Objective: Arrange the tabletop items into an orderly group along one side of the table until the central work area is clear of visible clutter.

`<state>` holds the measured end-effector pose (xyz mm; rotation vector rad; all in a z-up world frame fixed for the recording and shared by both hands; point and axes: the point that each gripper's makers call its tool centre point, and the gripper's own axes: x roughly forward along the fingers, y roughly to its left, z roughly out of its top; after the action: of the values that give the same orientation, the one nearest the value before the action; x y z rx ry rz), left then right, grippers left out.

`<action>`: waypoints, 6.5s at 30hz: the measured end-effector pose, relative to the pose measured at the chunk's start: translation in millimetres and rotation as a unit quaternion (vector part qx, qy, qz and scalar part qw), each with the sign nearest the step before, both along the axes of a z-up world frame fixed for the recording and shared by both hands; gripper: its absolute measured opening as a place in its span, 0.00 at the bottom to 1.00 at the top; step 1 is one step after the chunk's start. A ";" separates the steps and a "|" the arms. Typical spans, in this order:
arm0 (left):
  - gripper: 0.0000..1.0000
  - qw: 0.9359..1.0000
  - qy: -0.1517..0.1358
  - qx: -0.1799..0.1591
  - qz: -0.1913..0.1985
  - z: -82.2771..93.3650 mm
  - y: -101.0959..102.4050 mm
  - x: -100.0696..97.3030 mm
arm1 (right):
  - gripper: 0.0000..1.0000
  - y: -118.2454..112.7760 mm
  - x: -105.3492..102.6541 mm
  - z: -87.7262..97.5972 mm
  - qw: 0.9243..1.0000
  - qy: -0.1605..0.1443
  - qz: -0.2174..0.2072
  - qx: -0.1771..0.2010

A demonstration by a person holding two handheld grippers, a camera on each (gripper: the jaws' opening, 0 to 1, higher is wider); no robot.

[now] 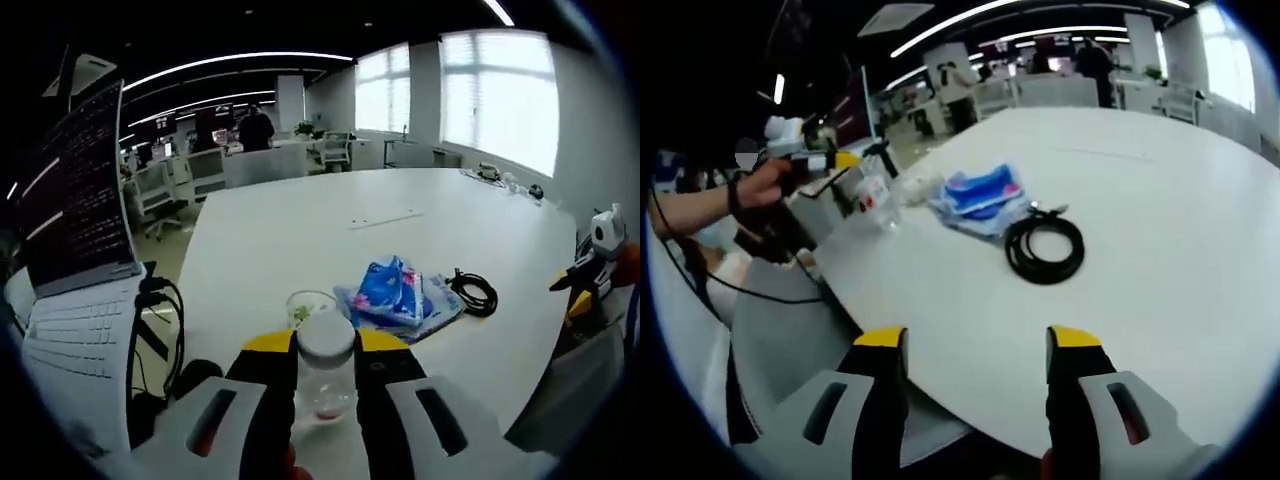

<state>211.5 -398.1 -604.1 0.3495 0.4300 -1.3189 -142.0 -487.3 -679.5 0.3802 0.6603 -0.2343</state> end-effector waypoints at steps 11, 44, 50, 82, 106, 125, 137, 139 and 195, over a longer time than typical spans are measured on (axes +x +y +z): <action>0.20 1.000 0.028 -0.015 0.000 0.8 0.9 8.9 | 0.54 4.0 9.7 -1.4 1.000 0.003 0.002 0.002; 0.28 0.995 0.039 -0.084 0.034 43.8 -0.4 -7.4 | 0.50 -13.1 37.7 -22.0 1.000 0.012 0.001 0.014; 0.29 0.996 0.034 -0.085 0.022 44.4 -1.0 -38.8 | 0.49 -21.0 45.3 -27.5 1.000 0.011 -0.003 0.020; 0.35 0.997 0.065 -0.027 0.019 -3.9 12.2 -117.7 | 0.42 -66.0 87.8 -59.4 0.998 0.017 -0.052 0.029; 0.40 0.997 0.077 -0.020 0.009 -6.2 12.7 -125.9 | 0.35 -80.6 114.5 -75.7 0.999 0.046 -0.018 -0.001; 0.40 0.996 0.082 -0.018 0.001 -4.4 10.6 -125.8 | 0.07 -86.5 114.4 -78.7 0.999 0.044 -0.020 -0.009; 0.40 0.996 0.083 -0.023 0.001 -2.0 6.8 -125.8 | 0.02 -90.6 106.9 -67.2 0.999 0.029 -0.015 -0.012; 0.40 0.996 0.084 -0.023 0.003 -2.5 7.2 -125.5 | 0.02 -93.1 101.5 -65.9 0.999 0.028 -0.023 -0.012; 0.40 0.994 0.104 -0.014 0.015 -17.9 14.3 -138.1 | 0.15 -88.0 38.1 -65.4 0.998 0.047 -0.030 -0.027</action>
<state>73.3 -383.8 -622.0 0.1807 0.5887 -1.3369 -103.9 -575.3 -744.9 0.3393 0.7335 -0.3282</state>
